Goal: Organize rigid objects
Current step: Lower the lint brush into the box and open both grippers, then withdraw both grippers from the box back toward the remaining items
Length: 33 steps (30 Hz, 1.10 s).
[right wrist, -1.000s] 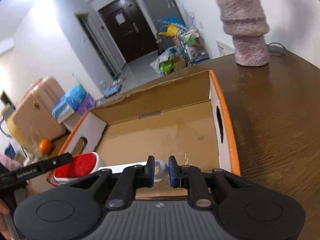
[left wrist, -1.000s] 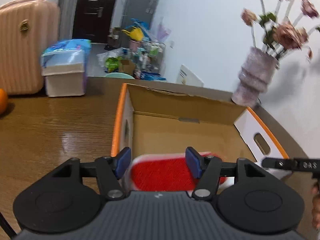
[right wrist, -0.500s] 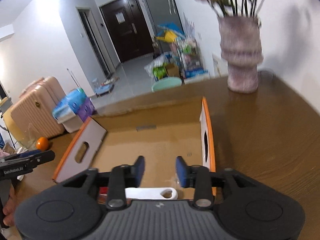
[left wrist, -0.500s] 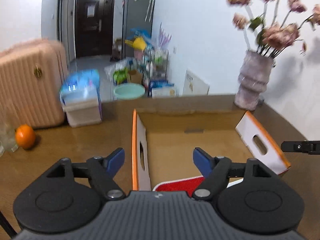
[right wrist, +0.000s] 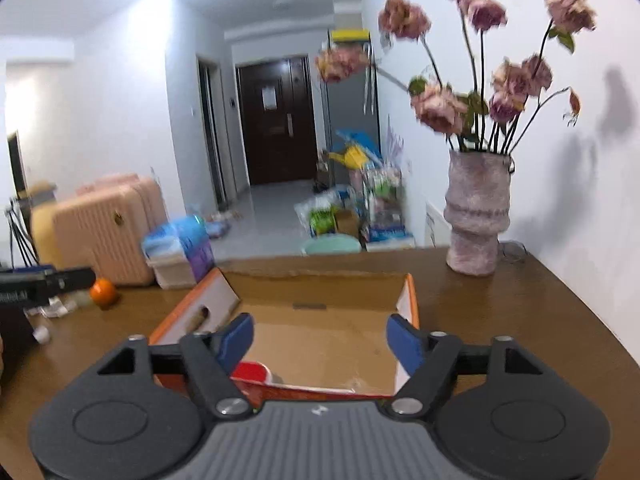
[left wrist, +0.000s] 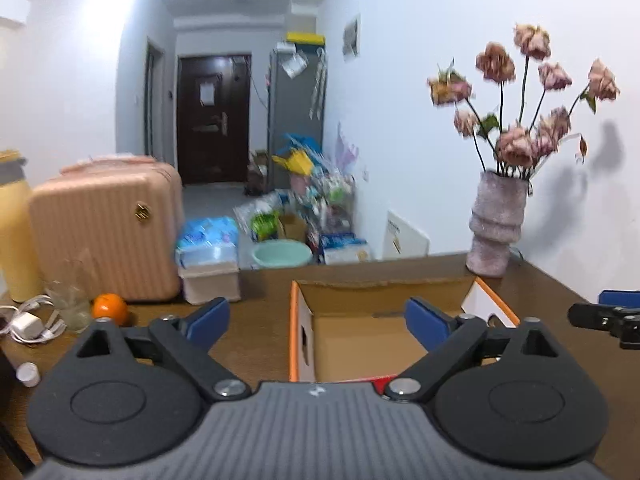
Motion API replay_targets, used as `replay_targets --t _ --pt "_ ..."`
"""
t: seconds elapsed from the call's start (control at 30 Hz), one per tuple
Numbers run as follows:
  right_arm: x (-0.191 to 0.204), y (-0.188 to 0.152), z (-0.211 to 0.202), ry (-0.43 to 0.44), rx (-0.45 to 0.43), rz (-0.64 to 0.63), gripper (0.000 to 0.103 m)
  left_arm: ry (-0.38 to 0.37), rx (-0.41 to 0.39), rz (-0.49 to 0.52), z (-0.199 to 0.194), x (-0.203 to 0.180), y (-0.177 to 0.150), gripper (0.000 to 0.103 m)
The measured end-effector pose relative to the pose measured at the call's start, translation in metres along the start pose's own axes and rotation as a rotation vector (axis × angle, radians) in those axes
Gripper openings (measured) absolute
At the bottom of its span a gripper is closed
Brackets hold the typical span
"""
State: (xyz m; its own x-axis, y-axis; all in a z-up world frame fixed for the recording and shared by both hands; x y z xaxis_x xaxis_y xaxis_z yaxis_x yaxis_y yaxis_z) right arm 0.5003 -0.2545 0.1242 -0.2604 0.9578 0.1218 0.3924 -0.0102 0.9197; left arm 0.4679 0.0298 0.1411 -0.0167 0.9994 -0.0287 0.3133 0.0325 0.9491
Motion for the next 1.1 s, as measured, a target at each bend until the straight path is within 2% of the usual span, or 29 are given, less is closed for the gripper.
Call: replay_targets --t 0.13,0.2,0.27,0.4,0.57,0.77,0.87,0.97,1.03,1.1 --pt "0.007 -0.005 -0.021 -0.036 -0.136 -0.020 0.085 -0.002 -0.093 0.008 -0.027 0.002 -0.008 0.103" --pt "0.010 -0.011 -0.032 -0.054 -0.204 -0.029 0.096 -0.009 -0.136 0.017 -0.038 0.003 -0.012 0.103" --pt "0.015 -0.016 -0.042 -0.072 -0.269 -0.063 0.101 -0.003 -0.177 0.017 -0.047 0.005 -0.017 0.103" --pt "0.024 -0.024 -0.058 -0.114 -0.374 -0.116 0.103 -0.001 -0.192 0.024 -0.055 0.006 -0.025 0.103" --pt "0.034 -0.029 -0.067 -0.134 -0.385 -0.154 0.103 -0.010 -0.194 0.021 -0.065 0.009 -0.034 0.103" --pt "0.036 -0.045 -0.082 -0.136 -0.394 -0.111 0.103 -0.014 -0.199 0.023 -0.092 0.009 -0.053 0.103" --pt "0.036 -0.067 -0.095 -0.131 -0.390 -0.091 0.103 -0.021 -0.194 0.034 -0.115 0.010 -0.077 0.103" --pt "0.038 -0.097 -0.110 -0.110 -0.370 -0.107 0.103 -0.066 -0.155 0.034 -0.135 0.016 -0.111 0.103" --pt "0.039 -0.117 -0.120 -0.104 -0.368 -0.113 0.103 -0.079 -0.138 0.000 -0.149 0.024 -0.136 0.103" --pt "0.039 -0.139 -0.129 -0.114 -0.348 -0.102 0.103 -0.061 -0.127 -0.032 -0.159 0.033 -0.154 0.103"
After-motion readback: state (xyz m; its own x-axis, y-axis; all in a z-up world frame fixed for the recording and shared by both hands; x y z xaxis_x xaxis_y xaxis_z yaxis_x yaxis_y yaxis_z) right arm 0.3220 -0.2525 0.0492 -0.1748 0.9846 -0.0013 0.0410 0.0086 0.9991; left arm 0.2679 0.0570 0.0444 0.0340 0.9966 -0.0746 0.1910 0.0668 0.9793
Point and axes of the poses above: each gripper's, at about its wrist camera, not at the fingertips, and z roughly the way its jaws point, x to its left, y to its top, the point moved 4 cm from there along z, roughly the way its jaws point, and after that the axes turned 2 degrees about -x, right-handed, at the moved point
